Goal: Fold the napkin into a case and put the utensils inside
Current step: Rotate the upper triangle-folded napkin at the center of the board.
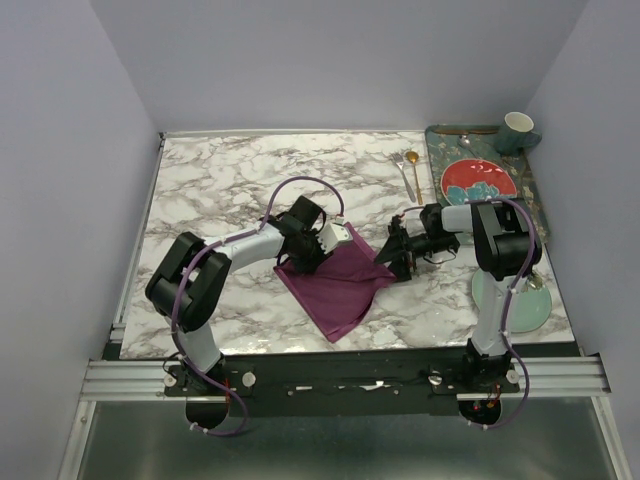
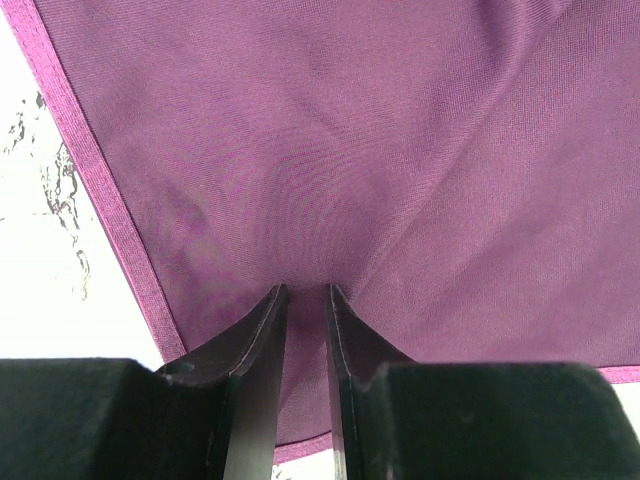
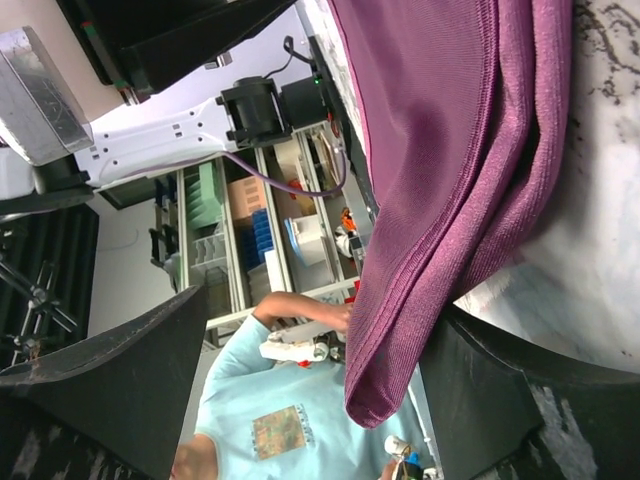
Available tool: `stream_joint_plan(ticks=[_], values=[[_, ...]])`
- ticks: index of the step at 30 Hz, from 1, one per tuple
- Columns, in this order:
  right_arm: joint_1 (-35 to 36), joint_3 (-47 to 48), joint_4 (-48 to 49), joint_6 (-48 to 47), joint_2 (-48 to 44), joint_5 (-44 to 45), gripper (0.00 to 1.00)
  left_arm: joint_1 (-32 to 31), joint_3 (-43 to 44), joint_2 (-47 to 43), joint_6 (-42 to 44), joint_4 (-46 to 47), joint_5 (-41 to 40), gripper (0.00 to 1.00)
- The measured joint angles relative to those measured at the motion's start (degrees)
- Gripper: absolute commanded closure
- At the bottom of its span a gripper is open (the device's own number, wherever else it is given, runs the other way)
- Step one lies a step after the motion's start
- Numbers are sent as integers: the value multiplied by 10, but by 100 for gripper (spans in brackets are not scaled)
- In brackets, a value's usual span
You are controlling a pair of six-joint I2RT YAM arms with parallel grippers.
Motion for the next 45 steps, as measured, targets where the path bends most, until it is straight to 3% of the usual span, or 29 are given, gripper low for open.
stream_joint_plan(ticks=[7, 17, 33, 45], values=[[8, 0, 2, 0, -15, 45, 0, 0, 3, 2, -3, -2, 0, 71], [15, -24, 18, 29, -70, 178, 0, 0, 4, 3, -4, -2, 0, 71], [56, -24, 42, -13, -27, 44, 0, 0, 7, 5, -5, -5, 0, 71], [73, -20, 50, -23, -19, 33, 2, 0, 8, 7, -6, -5, 0, 71]])
